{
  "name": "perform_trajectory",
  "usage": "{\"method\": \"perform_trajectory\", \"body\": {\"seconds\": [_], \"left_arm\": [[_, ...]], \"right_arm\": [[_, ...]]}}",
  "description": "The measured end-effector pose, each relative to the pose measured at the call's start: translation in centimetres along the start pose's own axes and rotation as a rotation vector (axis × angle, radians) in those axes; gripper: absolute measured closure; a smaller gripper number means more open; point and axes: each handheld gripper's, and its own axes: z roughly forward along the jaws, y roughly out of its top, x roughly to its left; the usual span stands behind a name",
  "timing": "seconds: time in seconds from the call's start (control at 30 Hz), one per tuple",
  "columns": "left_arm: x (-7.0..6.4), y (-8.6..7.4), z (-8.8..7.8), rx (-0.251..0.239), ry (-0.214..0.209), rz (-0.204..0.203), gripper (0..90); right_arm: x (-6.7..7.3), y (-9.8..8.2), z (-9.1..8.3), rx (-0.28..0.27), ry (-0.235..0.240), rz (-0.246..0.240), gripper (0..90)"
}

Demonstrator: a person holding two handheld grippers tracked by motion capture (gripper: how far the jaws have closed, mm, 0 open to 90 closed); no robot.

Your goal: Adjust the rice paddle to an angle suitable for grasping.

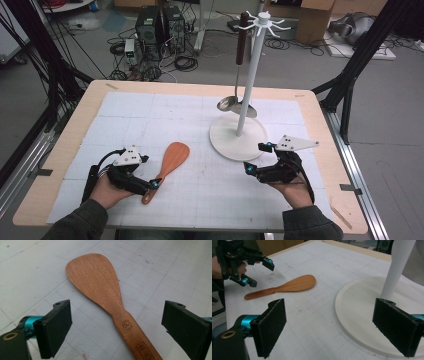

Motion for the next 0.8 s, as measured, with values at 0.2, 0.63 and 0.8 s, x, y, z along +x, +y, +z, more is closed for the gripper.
{"method": "perform_trajectory", "body": {"seconds": [0.2,0.63,0.8], "left_arm": [[-0.1,-0.1,0.1,0.005,-0.009,-0.003,11.9],[-0.1,-0.5,0.8,0.046,-0.038,0.006,22.2],[-0.1,-0.6,1.0,0.062,-0.057,0.008,27.6]], "right_arm": [[0.0,-0.4,0.1,0.001,-0.015,0.001,9.8],[0.1,-0.9,0.3,0.004,-0.042,0.018,1.5],[0.0,-1.0,0.3,0.009,-0.048,0.022,1.5]]}}
